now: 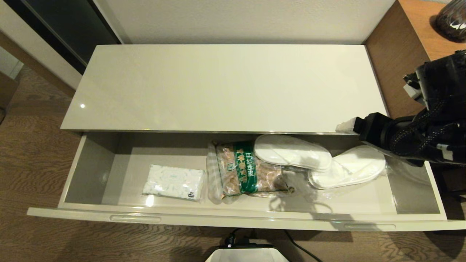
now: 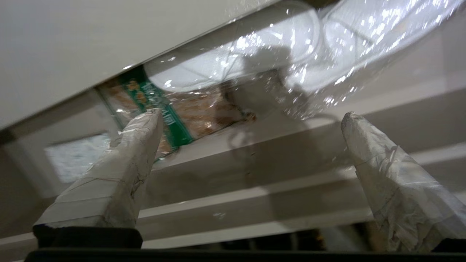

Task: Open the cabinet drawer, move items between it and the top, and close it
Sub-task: Take out the solid drinks from the drawer

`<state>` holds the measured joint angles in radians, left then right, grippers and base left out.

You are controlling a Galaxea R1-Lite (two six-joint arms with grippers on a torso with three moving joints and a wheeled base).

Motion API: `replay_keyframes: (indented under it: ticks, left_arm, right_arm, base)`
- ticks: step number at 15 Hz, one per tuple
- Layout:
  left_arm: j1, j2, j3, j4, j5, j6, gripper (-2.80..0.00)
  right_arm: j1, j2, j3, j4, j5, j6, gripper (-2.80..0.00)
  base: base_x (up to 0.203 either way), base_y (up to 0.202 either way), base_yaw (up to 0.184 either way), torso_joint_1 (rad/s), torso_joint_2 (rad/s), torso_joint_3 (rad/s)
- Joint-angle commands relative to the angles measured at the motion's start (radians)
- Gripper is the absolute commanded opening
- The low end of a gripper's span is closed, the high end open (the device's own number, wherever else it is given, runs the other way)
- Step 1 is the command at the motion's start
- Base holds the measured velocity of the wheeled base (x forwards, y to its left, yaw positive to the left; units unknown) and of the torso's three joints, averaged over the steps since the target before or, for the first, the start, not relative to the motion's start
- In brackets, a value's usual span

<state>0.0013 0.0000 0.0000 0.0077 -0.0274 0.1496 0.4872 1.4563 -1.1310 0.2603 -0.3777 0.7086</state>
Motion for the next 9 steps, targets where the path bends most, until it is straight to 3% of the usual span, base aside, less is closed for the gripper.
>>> replay_keyframes:
  ticks: [1, 6, 9]
  left_arm:
    - [0.0, 0.002, 0.0, 0.0, 0.0, 0.001, -2.8]
    - [0.0, 0.002, -0.001, 0.002, -0.002, 0.008, -2.8]
    - [0.0, 0.002, -0.001, 0.002, -0.002, 0.008, -2.8]
  right_arm:
    - [-0.018, -0.054, -0.017, 0.066, 0.019, 0.134, 0.0]
    - [-0.037, -0.215, -0.034, 0.25, -0.002, 0.086, 0.0]
    - [-0.047, -0.352, -0.057, 0.496, -0.116, -0.007, 0.0]
  base:
    - [0.0, 0.0, 0.0, 0.0, 0.0, 0.0]
    - [0.0, 0.0, 0.0, 0.0, 0.0, 0.0]
    - [0.0, 0.0, 0.0, 0.0, 0.0, 0.0]
